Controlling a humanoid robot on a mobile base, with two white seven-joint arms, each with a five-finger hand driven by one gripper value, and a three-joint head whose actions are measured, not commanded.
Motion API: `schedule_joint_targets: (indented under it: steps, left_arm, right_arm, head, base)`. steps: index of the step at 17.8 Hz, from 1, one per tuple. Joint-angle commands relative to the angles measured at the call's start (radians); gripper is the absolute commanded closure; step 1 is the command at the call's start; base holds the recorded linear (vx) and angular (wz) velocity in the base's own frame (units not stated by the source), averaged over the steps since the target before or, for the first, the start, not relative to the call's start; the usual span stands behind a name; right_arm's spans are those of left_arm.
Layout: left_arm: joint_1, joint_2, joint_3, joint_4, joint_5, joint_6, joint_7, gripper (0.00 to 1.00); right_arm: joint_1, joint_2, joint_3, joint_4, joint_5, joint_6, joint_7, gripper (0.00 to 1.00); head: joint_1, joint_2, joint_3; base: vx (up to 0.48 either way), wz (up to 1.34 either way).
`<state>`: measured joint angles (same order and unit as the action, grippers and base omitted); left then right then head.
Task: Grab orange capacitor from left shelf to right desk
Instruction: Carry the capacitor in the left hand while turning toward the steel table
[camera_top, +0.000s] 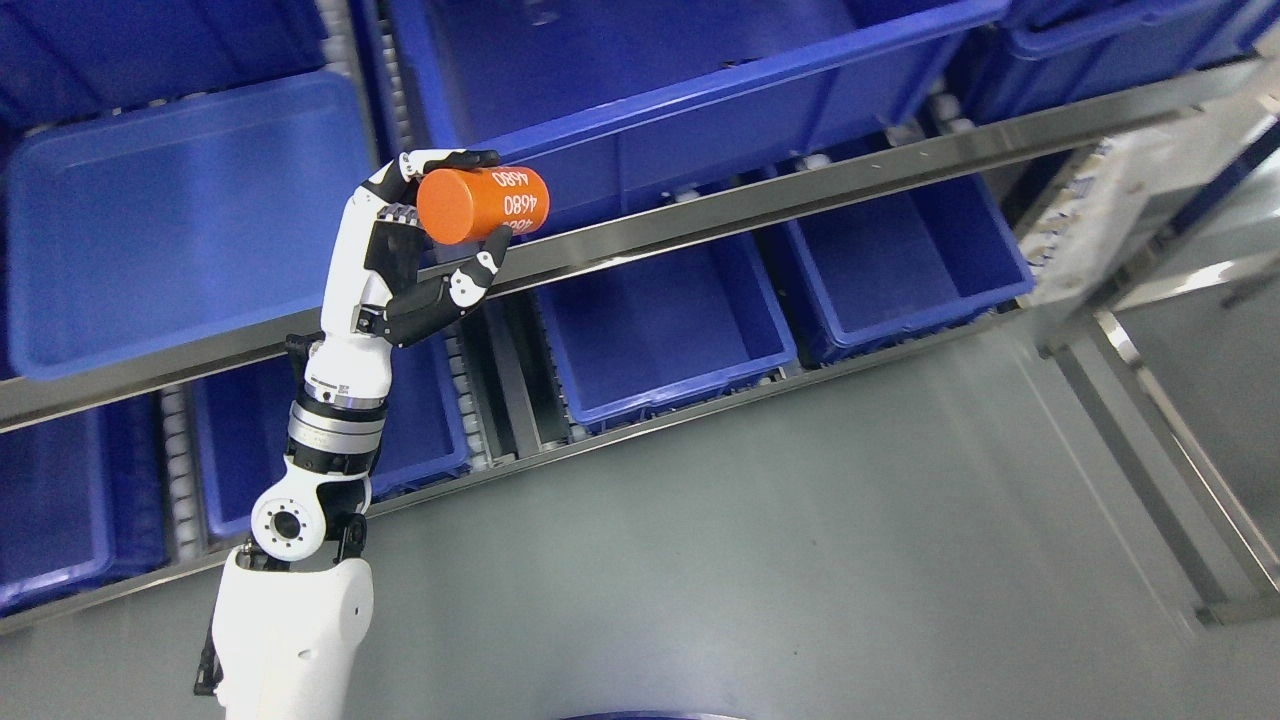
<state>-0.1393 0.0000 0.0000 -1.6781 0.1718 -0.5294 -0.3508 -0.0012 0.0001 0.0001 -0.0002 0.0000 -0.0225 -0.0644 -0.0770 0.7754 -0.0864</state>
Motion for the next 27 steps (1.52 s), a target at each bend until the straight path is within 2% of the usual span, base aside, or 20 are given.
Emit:
schedule_joint_targets:
  steps: [1,2,5,10,16,20,27]
  left_arm:
    - [-0.002,0.017,0.041,-0.040,0.000,-0.044,0.000,0.99]
    - [-0.003,0.017,0.060,-0.041,0.000,-0.090,0.000,0.99]
    - [-0.003,0.017,0.034,-0.040,0.000,-0.092,0.000,0.99]
    - [-0.006,0.017,-0.145,-0.035,0.000,-0.049,0.001,0.99]
    - [-0.035,0.017,-0.207,-0.028,0.001,0.028,0.000,0.98]
    - [-0.095,0.017,-0.273,-0.025,0.012,0.071,0.000,0.98]
    - [-0.238,0.017,-0.437,-0.012,0.014,0.205,0.009,0.98]
  right_arm:
    - [0.024,-0.018,-0.011,-0.017,0.008,-0.001,0.000,0.00]
    - [0.024,-0.018,-0.011,-0.017,0.006,-0.001,0.000,0.00]
    - [0.024,-0.018,-0.011,-0.017,0.006,-0.001,0.000,0.00]
    - [0.024,-0.018,-0.011,-0.017,0.006,-0.001,0.000,0.00]
    - [0.024,-0.018,-0.011,-0.017,0.006,-0.001,0.000,0.00]
    - [0.023,-0.018,-0.011,-0.017,0.006,-0.001,0.000,0.00]
    - [0.023,-0.018,-0.011,-0.017,0.006,-0.001,0.000,0.00]
  head:
    - [0.0000,0.000,0.000]
    - [0.0000,0.000,0.000]
    - [0.0000,0.000,0.000]
    - [0.0000,0.000,0.000]
    - [0.0000,0.000,0.000]
    - [0.0000,0.000,0.000]
    - [0.0000,0.000,0.000]
  base:
    - [0.008,-0.81]
    - [0.016,-0.75]
    - [0.023,-0.75]
    - [0.026,-0.84]
    - [0.112,-0.57]
    - [0.198,-0.41]
    - [0.277,-0.25]
